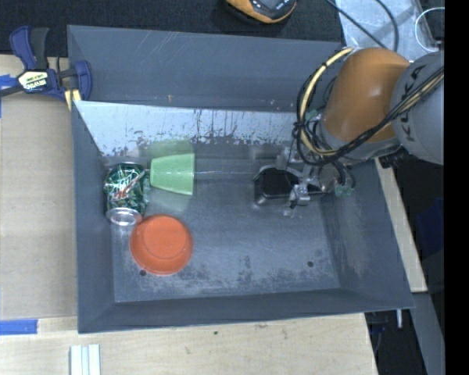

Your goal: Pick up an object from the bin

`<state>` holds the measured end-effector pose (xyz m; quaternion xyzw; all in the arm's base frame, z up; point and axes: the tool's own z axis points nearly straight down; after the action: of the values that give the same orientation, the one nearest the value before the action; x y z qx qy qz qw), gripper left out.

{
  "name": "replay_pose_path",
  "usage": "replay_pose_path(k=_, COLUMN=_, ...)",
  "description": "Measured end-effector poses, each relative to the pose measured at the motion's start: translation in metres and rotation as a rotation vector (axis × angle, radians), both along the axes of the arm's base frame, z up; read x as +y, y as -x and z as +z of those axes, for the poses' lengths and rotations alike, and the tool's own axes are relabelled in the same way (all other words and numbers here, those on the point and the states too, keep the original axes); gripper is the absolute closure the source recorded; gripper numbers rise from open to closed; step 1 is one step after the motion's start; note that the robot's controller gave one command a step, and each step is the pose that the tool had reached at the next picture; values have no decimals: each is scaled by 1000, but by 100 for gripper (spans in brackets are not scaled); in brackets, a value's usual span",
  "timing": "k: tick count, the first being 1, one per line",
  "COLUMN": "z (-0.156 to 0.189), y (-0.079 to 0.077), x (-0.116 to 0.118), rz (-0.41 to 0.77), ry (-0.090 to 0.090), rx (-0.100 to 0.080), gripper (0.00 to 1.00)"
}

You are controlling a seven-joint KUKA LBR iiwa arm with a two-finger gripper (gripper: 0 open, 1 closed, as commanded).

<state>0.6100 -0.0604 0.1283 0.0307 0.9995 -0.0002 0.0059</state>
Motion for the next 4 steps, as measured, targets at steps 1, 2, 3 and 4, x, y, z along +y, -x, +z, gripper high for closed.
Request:
replay_pose_path(k=1, z=-29, y=-16, x=-48, rz=-83, ry=-1, rx=-1, gripper=0)
replay_pose_path(k=2, z=-58, y=-13, x=-53, rz=-192, ry=-3, rx=4, gripper=0)
replay_pose_path(k=3, z=-57, y=-4, x=-19, rz=-281, ry=-1, rx=-8, gripper=100)
replay_pose_path(k=4, z=-57, y=-4, x=-19, rz=-281, ry=-1, rx=-8, gripper=100)
